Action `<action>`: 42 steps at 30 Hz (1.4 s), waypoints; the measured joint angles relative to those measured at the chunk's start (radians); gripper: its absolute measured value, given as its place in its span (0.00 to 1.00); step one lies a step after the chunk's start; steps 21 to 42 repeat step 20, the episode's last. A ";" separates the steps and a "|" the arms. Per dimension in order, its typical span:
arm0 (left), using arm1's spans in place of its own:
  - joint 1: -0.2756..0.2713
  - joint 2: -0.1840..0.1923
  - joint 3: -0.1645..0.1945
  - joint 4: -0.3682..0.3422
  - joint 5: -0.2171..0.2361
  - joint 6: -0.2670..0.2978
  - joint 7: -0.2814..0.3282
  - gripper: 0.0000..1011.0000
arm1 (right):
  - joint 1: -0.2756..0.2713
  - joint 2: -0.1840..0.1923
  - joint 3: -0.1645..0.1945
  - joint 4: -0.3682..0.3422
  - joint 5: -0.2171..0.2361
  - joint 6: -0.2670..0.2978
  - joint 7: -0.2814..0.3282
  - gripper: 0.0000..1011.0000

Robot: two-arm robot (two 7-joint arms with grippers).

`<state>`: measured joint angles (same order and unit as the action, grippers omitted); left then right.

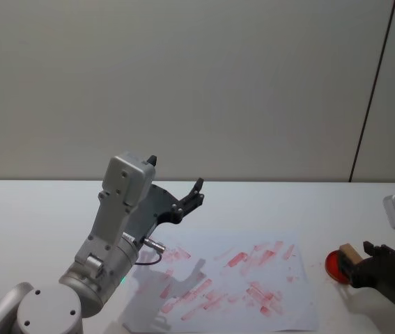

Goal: Use the one hand to pick up the stamp and affix it onto the A4 paper.

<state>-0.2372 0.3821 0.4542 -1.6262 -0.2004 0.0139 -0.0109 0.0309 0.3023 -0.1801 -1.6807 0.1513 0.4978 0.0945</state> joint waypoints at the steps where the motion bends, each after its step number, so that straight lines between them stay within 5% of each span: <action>1: 0.000 0.000 0.000 0.000 0.000 0.000 0.000 0.99 | 0.000 0.000 0.000 0.000 0.000 0.000 0.000 0.54; 16: 0.000 0.000 0.000 0.000 0.000 0.000 0.000 0.99 | 0.001 -0.001 -0.001 0.002 -0.002 0.002 0.002 0.97; 42: 0.000 0.000 0.000 0.000 0.000 0.000 0.000 0.99 | 0.002 -0.002 -0.001 0.003 -0.002 0.002 0.003 0.99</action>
